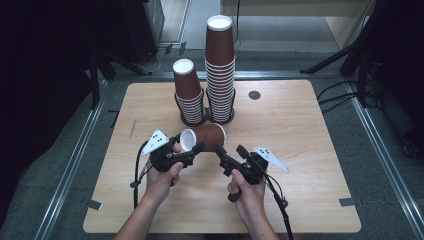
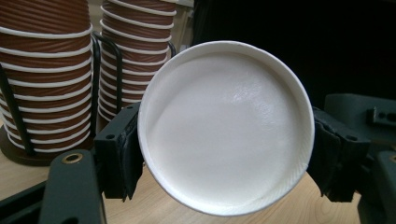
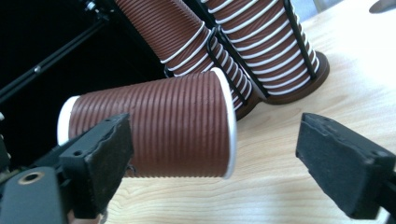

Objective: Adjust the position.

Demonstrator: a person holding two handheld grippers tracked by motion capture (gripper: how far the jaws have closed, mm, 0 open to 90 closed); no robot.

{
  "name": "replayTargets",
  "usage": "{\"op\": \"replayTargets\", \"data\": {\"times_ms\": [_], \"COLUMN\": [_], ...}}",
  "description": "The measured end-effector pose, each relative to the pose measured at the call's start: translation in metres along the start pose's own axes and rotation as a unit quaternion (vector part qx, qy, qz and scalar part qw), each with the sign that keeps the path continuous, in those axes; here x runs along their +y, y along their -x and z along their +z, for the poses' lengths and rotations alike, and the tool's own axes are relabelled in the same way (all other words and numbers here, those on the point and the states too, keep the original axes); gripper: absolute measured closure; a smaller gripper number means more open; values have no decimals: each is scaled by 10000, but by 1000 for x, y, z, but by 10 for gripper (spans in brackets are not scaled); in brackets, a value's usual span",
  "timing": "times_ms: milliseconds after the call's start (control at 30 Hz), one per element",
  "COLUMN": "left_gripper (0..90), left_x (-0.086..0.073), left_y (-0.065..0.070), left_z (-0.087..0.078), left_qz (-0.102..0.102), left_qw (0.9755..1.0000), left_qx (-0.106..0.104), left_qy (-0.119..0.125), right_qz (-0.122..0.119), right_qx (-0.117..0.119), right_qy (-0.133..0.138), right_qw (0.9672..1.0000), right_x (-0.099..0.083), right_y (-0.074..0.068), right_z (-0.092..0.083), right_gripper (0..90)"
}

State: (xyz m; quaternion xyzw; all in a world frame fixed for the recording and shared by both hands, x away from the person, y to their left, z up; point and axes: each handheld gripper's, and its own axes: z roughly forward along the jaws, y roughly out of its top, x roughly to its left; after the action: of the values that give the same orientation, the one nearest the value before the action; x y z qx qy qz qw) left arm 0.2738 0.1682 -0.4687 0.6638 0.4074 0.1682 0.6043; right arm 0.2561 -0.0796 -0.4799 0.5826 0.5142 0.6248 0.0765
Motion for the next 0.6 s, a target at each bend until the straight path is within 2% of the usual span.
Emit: {"op": "replayTargets", "data": {"times_ms": [67,100,167,200,233,300,400,500,600], "left_gripper": [235,235,236,235,235,235,235,235,235], "left_x": [-1,-1,-1,-1,-1,-2,-2,-5,-7], "left_y": [1,1,2,2,2,3,2,2,1], "left_z": [0,0,0,0,1,1,1,2,4], "left_qz": [12,20,24,29,44,55,64,100,61], "left_qw": [10000,10000,10000,10000,10000,10000,9999,9999,9999], "left_qx": [25,44,39,41,54,63,77,81,107], "left_qy": [13,25,38,40,31,27,32,34,-8], "right_qz": [504,775,1232,1512,1512,1790,2284,2868,3230], "right_qx": [39,34,65,131,131,238,311,276,208], "right_qy": [-41,-69,-102,-152,-152,-219,-290,-344,-324], "right_qw": [9987,9970,9923,9883,9883,9833,9726,9570,9456], "right_x": [2,3,5,5,5,5,4,2,0], "right_y": [0,2,4,6,6,8,11,13,10], "right_z": [1,2,3,6,6,8,11,11,11], "right_gripper": [87,82,57,41,41,26,7,8,7]}}
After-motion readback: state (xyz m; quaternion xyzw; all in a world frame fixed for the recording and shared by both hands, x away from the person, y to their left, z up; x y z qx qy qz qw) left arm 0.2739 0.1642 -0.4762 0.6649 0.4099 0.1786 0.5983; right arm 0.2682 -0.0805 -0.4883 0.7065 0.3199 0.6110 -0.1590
